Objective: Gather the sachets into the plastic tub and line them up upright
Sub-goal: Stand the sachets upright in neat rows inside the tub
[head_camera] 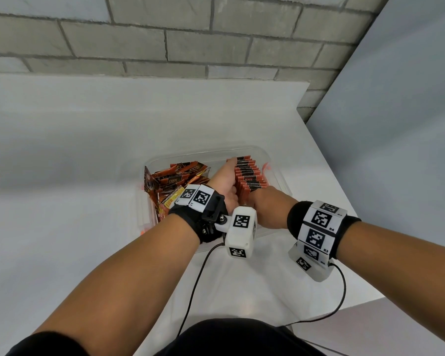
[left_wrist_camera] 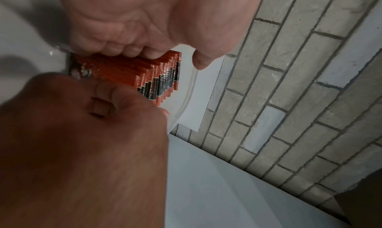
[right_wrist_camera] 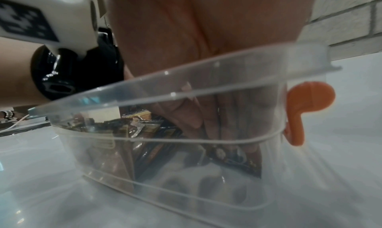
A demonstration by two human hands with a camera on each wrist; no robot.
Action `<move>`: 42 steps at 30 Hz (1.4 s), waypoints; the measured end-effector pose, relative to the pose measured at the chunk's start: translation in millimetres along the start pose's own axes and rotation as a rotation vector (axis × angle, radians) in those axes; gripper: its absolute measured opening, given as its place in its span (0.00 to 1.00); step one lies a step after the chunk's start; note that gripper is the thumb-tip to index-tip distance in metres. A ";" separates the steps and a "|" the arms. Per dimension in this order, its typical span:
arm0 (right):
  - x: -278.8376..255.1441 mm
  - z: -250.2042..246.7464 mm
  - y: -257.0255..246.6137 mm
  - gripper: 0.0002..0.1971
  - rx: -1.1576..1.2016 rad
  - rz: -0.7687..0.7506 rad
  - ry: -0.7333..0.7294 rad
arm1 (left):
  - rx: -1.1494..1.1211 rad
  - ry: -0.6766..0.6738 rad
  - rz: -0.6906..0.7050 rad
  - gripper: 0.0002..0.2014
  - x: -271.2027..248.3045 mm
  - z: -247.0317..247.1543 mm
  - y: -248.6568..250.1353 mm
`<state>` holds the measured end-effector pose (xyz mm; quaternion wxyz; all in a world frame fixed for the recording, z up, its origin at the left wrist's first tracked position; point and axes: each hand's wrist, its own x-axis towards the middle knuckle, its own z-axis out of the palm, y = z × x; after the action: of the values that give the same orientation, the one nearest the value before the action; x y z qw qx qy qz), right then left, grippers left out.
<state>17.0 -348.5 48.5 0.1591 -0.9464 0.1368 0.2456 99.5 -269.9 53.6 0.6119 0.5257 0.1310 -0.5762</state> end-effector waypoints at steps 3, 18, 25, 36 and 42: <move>-1.8 -2.6 -5.3 0.11 -0.010 -0.036 0.006 | -0.059 0.000 0.008 0.36 1.6 -0.7 -2.5; 5.7 3.8 3.8 0.19 0.009 0.100 0.058 | -0.094 0.015 0.021 0.21 4.3 -2.3 -2.9; -0.7 -2.6 3.3 0.16 0.015 0.105 0.044 | -0.102 0.020 0.036 0.22 4.0 -4.5 -1.4; -22.3 -61.6 35.3 0.08 0.650 0.261 0.296 | 0.124 -0.011 0.201 0.33 -18.0 -31.7 17.3; -31.6 -57.0 19.9 0.06 0.820 0.222 0.164 | 0.293 0.018 0.554 0.18 -77.3 -93.0 36.7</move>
<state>7.7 -382.0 107.1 0.4832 -0.8007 0.3365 0.1104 148.6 -160.1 92.5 0.6621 0.6291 -0.0960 -0.3957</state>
